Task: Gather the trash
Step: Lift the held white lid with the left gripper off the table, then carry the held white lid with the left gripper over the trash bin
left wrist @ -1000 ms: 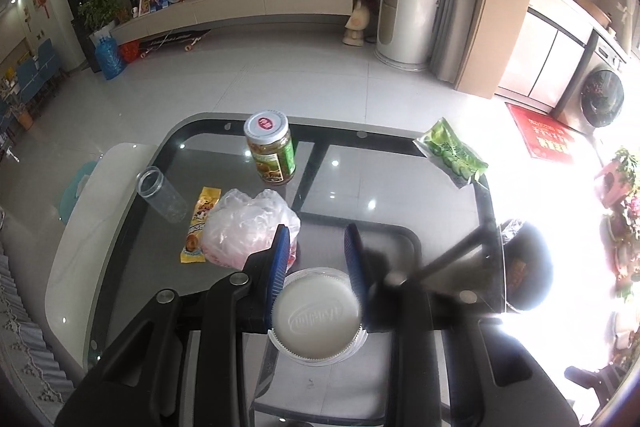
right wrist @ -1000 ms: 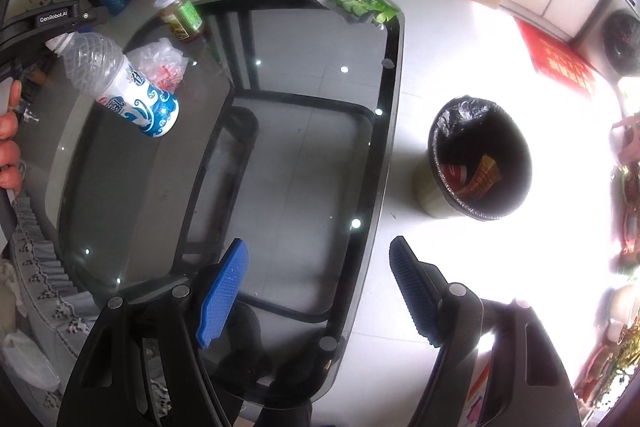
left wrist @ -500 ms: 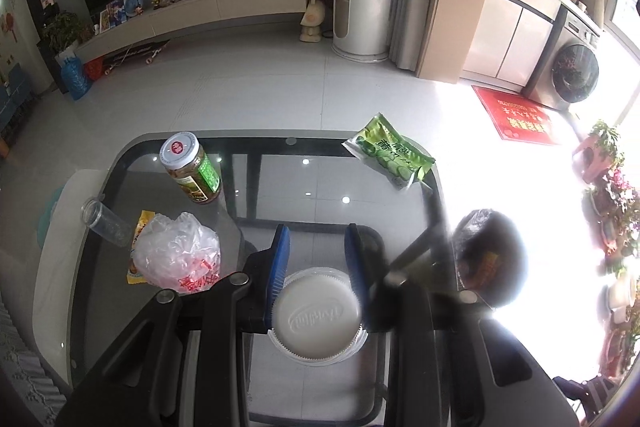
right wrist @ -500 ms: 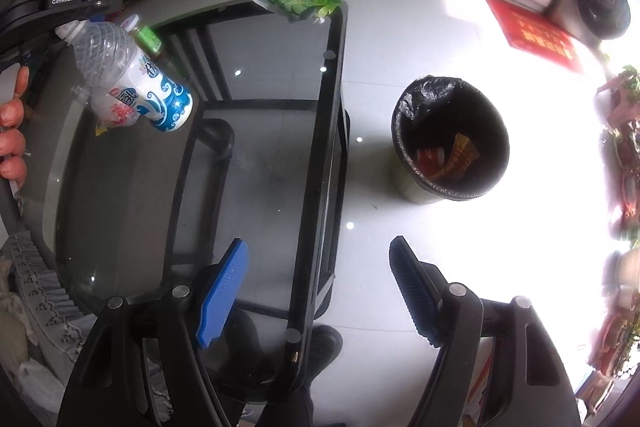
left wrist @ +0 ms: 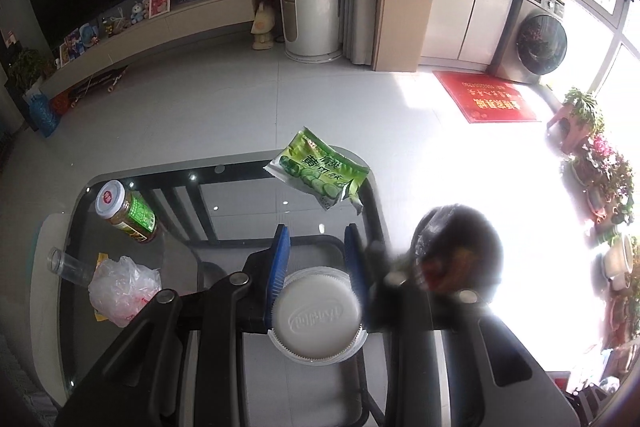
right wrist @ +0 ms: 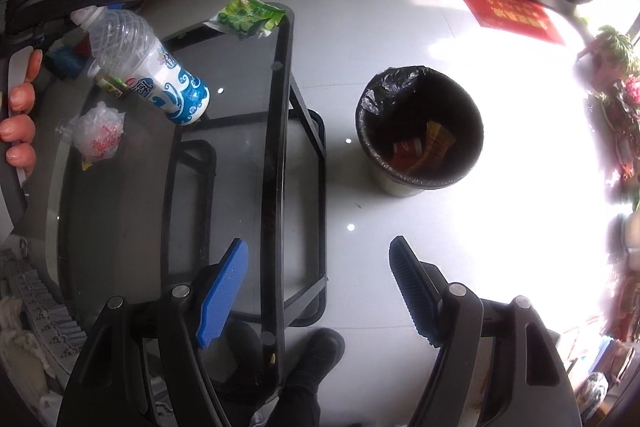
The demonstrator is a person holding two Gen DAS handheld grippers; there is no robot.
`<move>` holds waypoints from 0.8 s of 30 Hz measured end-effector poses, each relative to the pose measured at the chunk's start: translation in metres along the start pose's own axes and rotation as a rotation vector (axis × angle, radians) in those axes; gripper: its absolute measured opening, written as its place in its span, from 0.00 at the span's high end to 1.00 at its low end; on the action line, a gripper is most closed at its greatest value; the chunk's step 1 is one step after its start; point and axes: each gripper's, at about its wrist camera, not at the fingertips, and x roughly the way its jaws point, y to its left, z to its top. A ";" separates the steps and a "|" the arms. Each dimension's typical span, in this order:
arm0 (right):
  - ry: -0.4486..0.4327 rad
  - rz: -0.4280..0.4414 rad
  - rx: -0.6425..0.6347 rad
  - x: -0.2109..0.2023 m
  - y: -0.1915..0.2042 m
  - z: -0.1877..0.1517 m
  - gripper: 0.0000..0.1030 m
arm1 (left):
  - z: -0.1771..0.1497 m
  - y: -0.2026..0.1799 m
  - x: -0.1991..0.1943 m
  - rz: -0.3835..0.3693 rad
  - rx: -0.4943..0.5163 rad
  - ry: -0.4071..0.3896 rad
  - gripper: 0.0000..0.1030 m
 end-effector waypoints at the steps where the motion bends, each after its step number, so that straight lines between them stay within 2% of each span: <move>1: -0.002 -0.001 0.007 -0.001 -0.004 -0.001 0.31 | 0.003 -0.007 0.001 -0.006 0.009 -0.002 0.71; 24: -0.004 -0.027 0.181 -0.001 -0.078 -0.024 0.31 | 0.038 -0.162 0.031 -0.136 0.222 0.000 0.71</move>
